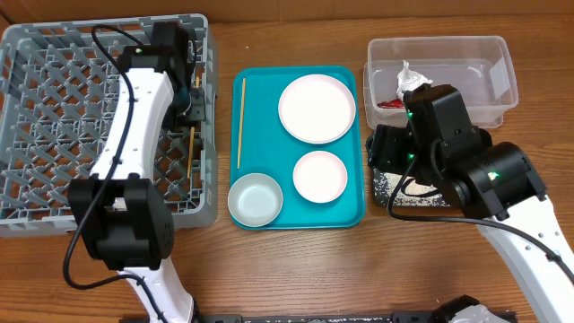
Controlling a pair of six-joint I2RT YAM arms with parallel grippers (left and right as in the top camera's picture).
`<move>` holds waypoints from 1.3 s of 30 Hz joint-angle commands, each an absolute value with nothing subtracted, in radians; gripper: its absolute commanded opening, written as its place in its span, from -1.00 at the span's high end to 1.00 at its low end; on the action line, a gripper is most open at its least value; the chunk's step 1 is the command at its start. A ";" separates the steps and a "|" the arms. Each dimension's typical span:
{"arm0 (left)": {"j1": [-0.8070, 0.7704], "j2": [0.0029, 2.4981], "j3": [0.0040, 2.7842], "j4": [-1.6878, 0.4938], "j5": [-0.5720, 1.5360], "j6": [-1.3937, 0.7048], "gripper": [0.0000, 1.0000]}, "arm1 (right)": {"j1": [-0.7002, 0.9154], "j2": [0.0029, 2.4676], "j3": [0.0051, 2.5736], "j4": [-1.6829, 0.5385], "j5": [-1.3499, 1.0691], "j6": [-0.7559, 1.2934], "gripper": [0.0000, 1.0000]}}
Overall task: Sort waste into correct bins and load items into the dishwasher
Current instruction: 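Move the chopstick into the dish rack with the left gripper, then grasp the second wooden chopstick on the tray with the left gripper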
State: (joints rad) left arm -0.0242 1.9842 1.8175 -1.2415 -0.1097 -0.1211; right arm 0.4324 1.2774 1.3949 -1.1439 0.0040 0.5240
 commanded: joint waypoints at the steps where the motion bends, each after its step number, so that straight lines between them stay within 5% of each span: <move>1: -0.061 1.876 1.913 -1.253 -0.026 -0.127 0.27 | 0.431 1.274 1.409 -1.139 0.005 0.528 -0.24; 11: -0.246 1.946 1.825 -1.139 -0.091 -0.168 0.08 | 0.431 1.274 1.409 -1.139 0.005 0.528 -0.25; 21: -0.261 2.192 1.819 -1.063 -0.191 -0.311 0.06 | 0.430 1.274 1.409 -1.139 0.004 0.528 -0.25; 27: -0.262 2.288 1.819 -1.053 -0.180 -0.295 0.37 | 0.431 1.274 1.409 -1.139 0.005 0.528 -0.26; 35: -0.262 2.352 1.819 -1.039 -0.111 -0.262 0.40 | 0.431 1.274 1.409 -1.139 0.005 0.528 -0.26; 39: -0.262 2.349 1.826 -1.040 -0.081 -0.258 0.67 | 0.431 1.274 1.409 -1.139 0.005 0.528 -0.26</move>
